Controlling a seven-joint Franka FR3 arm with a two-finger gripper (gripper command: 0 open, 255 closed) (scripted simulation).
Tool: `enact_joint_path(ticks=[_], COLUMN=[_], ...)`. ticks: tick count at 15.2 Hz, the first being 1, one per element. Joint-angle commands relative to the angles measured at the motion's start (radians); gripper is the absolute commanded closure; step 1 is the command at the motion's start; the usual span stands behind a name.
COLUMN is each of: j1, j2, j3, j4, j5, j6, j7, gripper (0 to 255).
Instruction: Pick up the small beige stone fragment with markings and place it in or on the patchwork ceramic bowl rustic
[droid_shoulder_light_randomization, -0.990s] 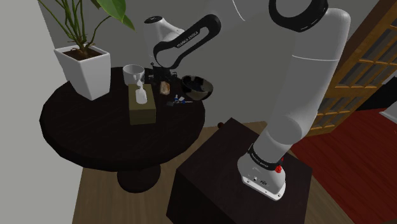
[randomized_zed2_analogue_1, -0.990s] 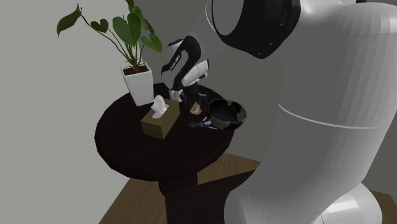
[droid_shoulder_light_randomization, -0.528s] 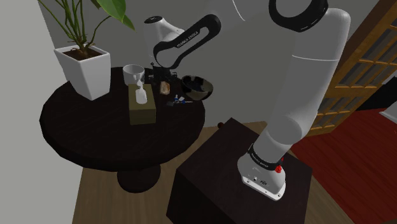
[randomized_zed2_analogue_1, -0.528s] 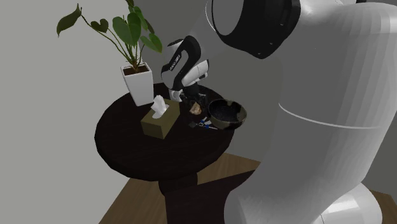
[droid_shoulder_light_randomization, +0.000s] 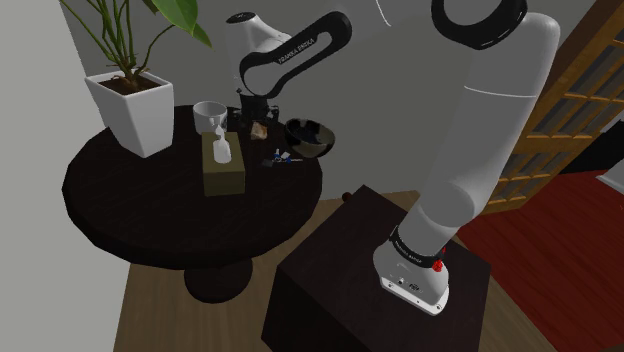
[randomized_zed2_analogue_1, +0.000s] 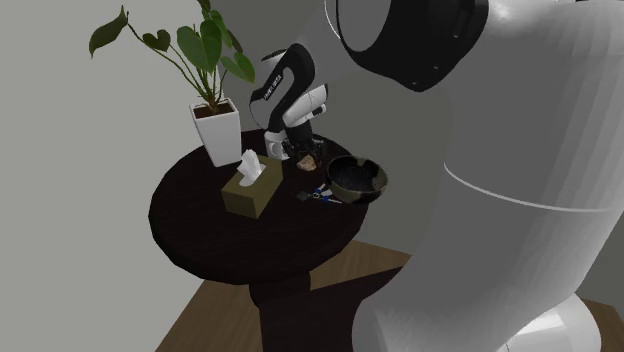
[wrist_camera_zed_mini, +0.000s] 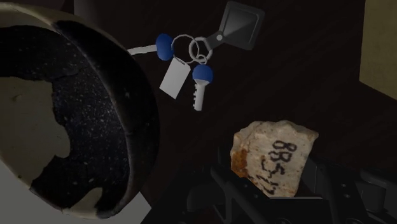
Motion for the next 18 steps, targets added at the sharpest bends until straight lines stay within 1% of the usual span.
enact_joint_path(ticks=[1,18], j1=[-0.002,-0.007], j2=[-0.019,-0.125], j3=[0.003,0.017], j4=[0.004,0.104], j5=[0.011,0.078], j6=[-0.02,-0.211], j7=[-0.011,-0.09], gripper=[255,255])
